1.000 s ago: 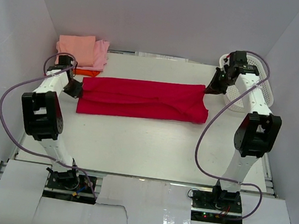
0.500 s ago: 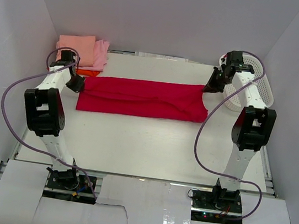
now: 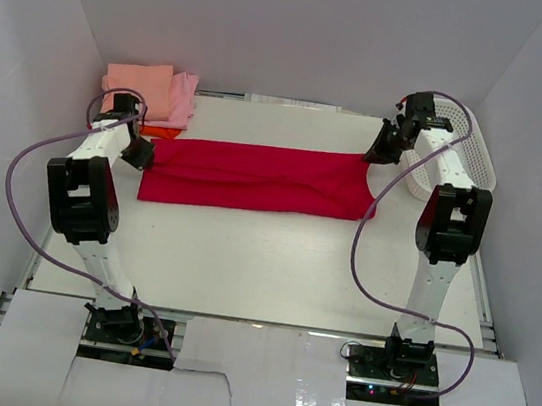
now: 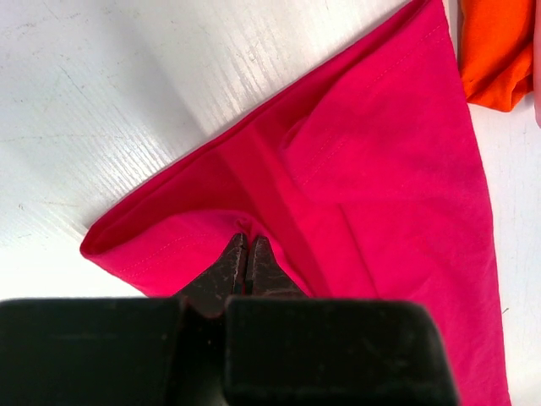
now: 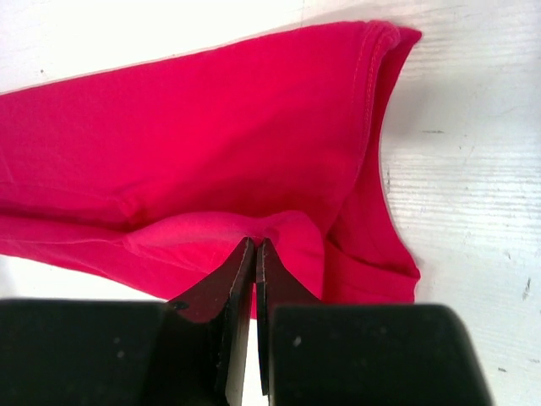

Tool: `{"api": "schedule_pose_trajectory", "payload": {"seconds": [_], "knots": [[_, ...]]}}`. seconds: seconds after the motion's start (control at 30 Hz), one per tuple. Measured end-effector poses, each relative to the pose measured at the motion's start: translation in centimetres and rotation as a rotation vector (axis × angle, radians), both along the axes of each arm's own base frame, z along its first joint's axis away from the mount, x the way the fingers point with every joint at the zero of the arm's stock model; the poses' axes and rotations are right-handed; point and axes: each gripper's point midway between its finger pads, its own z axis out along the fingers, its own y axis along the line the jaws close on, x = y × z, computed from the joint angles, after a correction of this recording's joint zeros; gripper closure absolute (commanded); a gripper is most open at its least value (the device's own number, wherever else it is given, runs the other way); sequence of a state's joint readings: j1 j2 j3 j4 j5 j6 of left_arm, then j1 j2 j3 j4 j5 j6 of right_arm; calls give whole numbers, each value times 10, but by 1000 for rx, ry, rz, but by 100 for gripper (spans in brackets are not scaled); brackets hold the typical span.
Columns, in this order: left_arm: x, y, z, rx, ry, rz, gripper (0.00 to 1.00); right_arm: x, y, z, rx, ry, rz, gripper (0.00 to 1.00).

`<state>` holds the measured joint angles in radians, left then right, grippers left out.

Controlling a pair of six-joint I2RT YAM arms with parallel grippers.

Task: Fold and stack the t-shirts
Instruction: Fold the other side of the tshirt into a rectangle

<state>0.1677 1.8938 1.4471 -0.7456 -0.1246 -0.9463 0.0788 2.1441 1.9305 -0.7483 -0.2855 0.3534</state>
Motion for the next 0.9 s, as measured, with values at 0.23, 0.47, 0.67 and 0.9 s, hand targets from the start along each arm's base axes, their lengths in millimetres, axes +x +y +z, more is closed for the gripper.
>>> {"api": "schedule_pose_trajectory", "payload": {"seconds": [0.23, 0.47, 0.67, 0.9], "knots": [[4, 0, -5, 9, -3, -4, 100, 10, 3, -12, 13, -12, 7, 92], [7, 1, -15, 19, 10, -6, 100, 22, 7, -26, 30, -31, 17, 92], [9, 3, -16, 28, 3, -4, 100, 35, 9, -38, 40, -41, 22, 92], [12, 5, -15, 42, -8, 7, 100, 49, 8, -45, 54, -58, 22, 92]]}}
